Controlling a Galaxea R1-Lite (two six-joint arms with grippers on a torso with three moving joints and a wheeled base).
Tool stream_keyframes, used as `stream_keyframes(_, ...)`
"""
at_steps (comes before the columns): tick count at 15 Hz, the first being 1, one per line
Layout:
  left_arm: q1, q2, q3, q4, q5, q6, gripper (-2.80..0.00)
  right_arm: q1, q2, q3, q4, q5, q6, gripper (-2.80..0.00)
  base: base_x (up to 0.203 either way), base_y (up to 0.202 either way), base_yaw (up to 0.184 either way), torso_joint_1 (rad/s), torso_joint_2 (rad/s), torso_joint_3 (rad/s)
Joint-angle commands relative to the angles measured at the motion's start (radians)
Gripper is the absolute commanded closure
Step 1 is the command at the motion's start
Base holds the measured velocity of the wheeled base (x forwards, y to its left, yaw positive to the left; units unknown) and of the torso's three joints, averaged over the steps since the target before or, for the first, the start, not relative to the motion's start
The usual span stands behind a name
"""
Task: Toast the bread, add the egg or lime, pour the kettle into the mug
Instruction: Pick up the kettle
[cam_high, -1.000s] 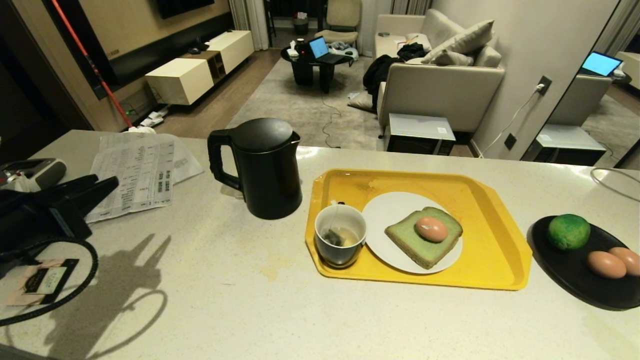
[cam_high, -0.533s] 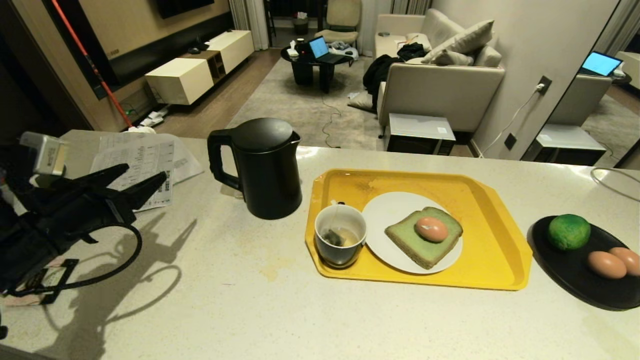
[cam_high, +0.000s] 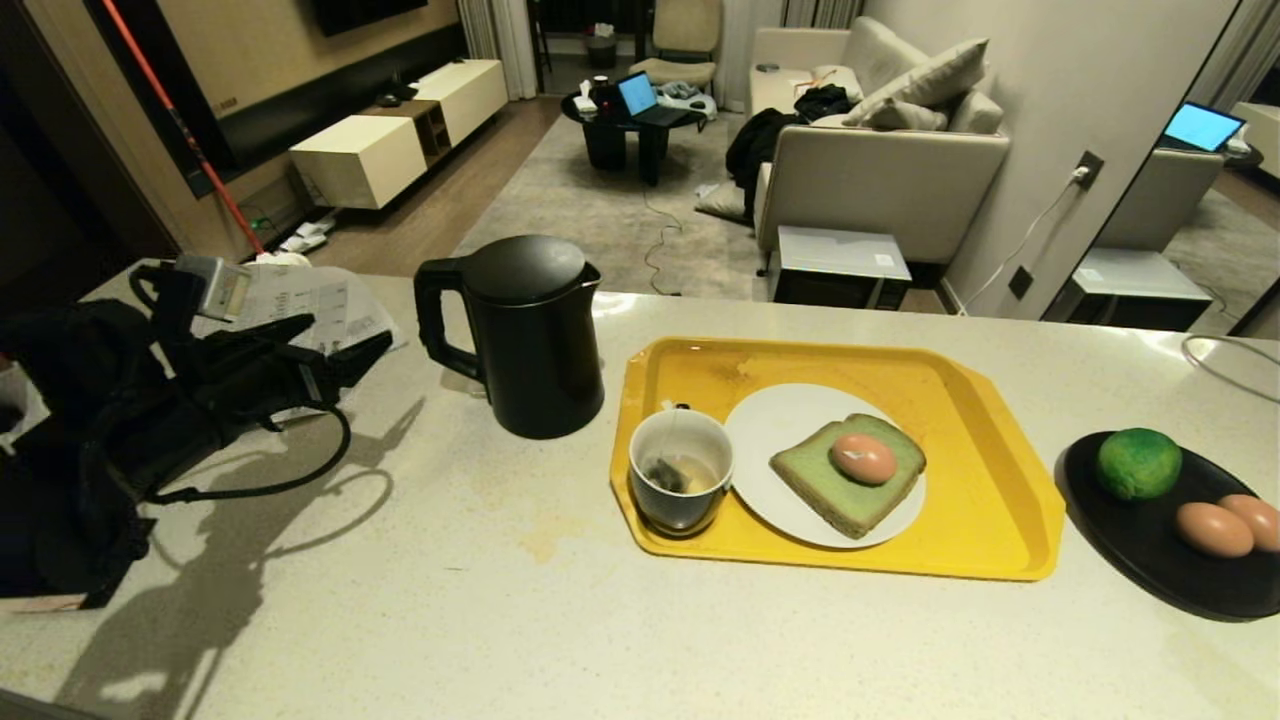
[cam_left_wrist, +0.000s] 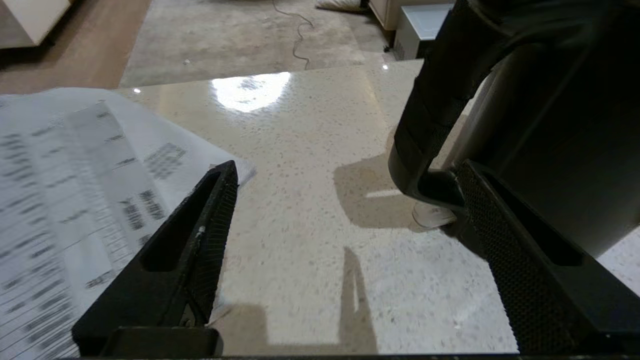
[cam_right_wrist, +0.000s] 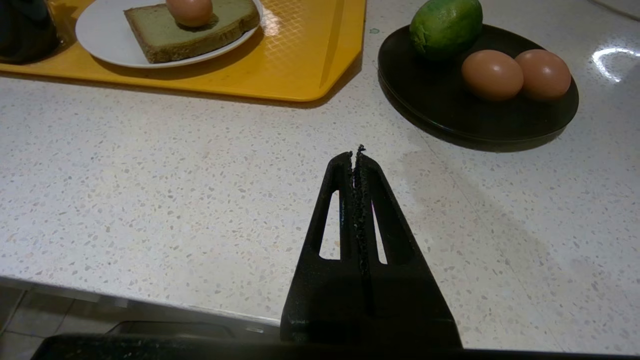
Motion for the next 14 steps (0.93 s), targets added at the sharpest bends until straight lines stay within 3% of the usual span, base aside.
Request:
stream_keyframes(1,-0.031,0.082,-0.081,0.037,0.002,0.001,-2.80,0.000,0.000,0.003,-0.001,0.000,0.000,0.00,0.000,0.000,0.000,0.000,0.00,0.000)
stream_keyframes(9,-0.077,0.198,-0.270,0.105,0.036,0.000,-2.80,0.000,0.000,0.003,-0.001,0.000,0.000,0.00,0.000,0.000,0.000,0.000,0.00,0.000)
stream_keyframes(14,-0.100,0.286,-0.458,0.151,0.043,0.000,-2.80,0.000,0.000,0.003,-0.001,0.000,0.000,0.00,0.000,0.000,0.000,0.000,0.00,0.000)
